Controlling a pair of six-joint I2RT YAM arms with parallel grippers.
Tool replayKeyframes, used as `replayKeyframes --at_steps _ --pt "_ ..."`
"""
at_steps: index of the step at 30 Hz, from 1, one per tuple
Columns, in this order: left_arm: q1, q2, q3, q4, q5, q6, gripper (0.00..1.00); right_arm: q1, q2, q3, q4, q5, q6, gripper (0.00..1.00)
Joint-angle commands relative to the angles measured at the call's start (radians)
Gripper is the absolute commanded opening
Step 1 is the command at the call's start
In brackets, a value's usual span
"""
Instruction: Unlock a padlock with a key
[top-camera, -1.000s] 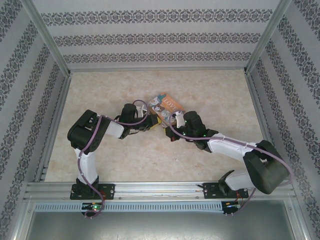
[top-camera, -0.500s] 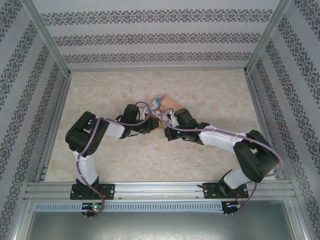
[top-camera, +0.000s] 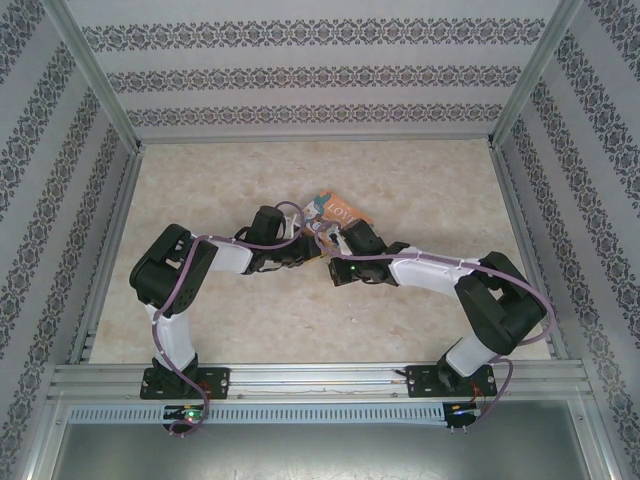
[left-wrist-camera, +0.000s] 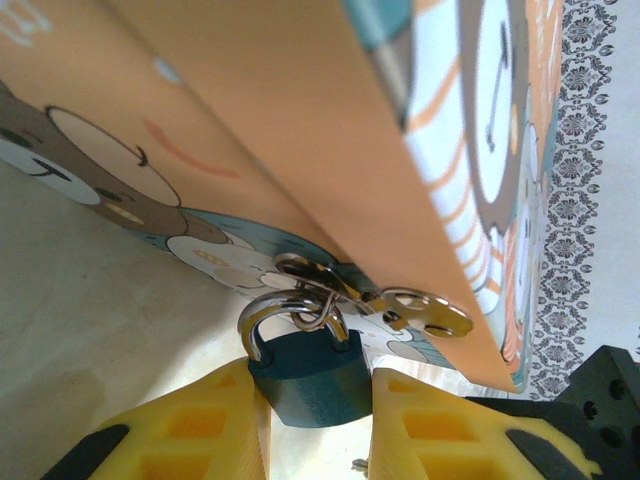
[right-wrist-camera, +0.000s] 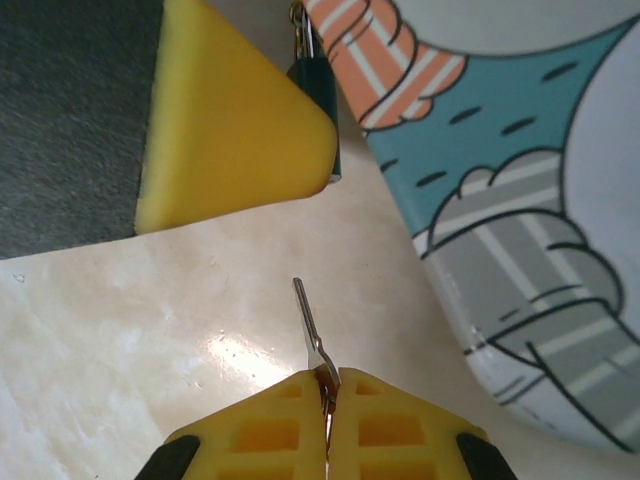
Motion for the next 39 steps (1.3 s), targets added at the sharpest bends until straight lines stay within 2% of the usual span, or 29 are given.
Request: replayKeyframes --at_steps 1,39 --pt "-0.02 -0.039 0.032 -0.036 0.0 0.029 0.25 0.013 0.016 0.034 -0.006 0.036 0.024 0.0" --pt "-0.031 -0.036 0.043 -0.064 -0.002 0.014 0.25 0.018 0.053 0.081 0.028 0.157 0.036 0.0"
